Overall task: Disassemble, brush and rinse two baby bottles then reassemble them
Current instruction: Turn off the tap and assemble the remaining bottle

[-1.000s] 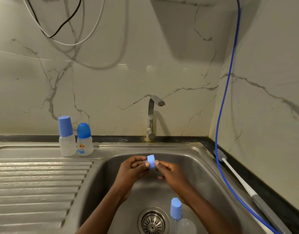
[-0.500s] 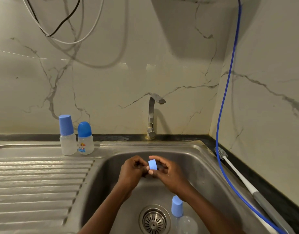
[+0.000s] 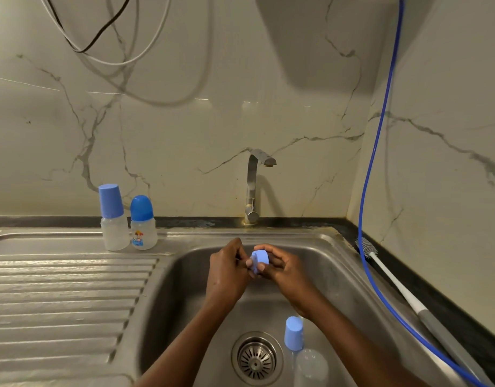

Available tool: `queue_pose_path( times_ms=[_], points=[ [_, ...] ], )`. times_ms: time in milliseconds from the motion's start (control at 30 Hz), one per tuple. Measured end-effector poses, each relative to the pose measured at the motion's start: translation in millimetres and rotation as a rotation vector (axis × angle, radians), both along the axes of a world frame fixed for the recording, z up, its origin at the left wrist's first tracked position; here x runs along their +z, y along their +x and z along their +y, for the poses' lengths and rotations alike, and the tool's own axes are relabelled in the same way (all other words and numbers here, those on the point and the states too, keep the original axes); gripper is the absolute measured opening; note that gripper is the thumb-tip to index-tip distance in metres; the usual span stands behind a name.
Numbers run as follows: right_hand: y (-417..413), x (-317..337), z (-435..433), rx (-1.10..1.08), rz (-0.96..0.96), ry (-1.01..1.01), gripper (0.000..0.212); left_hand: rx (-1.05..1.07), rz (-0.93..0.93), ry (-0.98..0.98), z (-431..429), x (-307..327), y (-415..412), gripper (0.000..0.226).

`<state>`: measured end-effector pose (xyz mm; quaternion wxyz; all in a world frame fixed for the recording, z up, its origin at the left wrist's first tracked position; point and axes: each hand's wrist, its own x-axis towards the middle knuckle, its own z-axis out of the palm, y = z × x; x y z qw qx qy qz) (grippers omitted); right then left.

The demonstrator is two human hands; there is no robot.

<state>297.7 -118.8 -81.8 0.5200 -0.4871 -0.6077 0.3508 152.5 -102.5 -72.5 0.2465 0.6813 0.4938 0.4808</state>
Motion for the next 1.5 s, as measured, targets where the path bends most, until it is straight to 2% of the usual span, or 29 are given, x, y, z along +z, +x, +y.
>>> queue_pose_path(
  times_ms=[100,367,567,633,733,800,967,1067,1167,1233,1300,1333,1400,1500],
  points=[
    [3.1,-2.7,0.3,0.049,0.084,-0.08,0.03,-0.057,-0.048,-0.014,2.1,-2.8,-2.5,0.015],
    [8.4,2.8,-3.1,0.169,0.093,-0.145,0.028,-0.18,-0.135,-0.159,8.5,-2.1,-17.8,0.006],
    [10.0,0.6,-7.0,0.154,0.111,-0.142,0.026,-0.228,-0.245,-0.208,11.5,-9.3,-18.6,0.001],
    [10.4,-1.3,-7.0,0.137,0.138,-0.149,0.027,-0.268,-0.244,-0.205,11.8,-11.2,-18.3,0.006],
    [14.2,-2.1,-6.8,0.114,0.161,-0.165,0.029,-0.318,-0.096,-0.128,7.3,-9.9,-14.2,0.026],
    [15.1,-2.1,-6.3,0.137,0.184,-0.188,0.03,-0.276,-0.038,-0.097,4.9,-7.8,-10.4,0.029],
    [9.9,-2.5,-4.7,0.176,0.295,-0.198,0.028,-0.077,-0.024,-0.025,3.5,-7.1,-6.2,0.013],
    [9.0,1.6,-5.7,0.202,0.362,-0.208,0.03,-0.075,-0.026,0.024,3.3,-4.7,-6.7,0.006],
    [8.9,5.0,-6.0,0.24,0.404,-0.236,0.037,-0.101,-0.099,-0.021,7.3,-4.3,-10.3,0.004],
    [9.3,5.4,-5.6,0.233,0.373,-0.235,0.032,-0.145,-0.149,-0.051,8.2,-4.4,-13.0,0.004],
    [11.9,3.7,-6.1,0.194,0.294,-0.223,0.031,-0.18,-0.121,-0.037,8.7,-5.2,-14.1,0.009],
    [14.4,2.1,-6.5,0.16,0.199,-0.204,0.033,-0.19,-0.071,-0.014,8.4,-5.8,-13.8,0.013],
    [18.9,-0.7,-6.8,0.052,-0.109,-0.135,0.038,-0.225,0.021,0.021,7.1,-6.7,-11.5,0.025],
    [21.6,-7.6,-3.2,-0.018,-0.428,-0.08,0.045,-0.282,0.028,0.033,6.5,-8.7,-6.9,0.035]
  ],
)
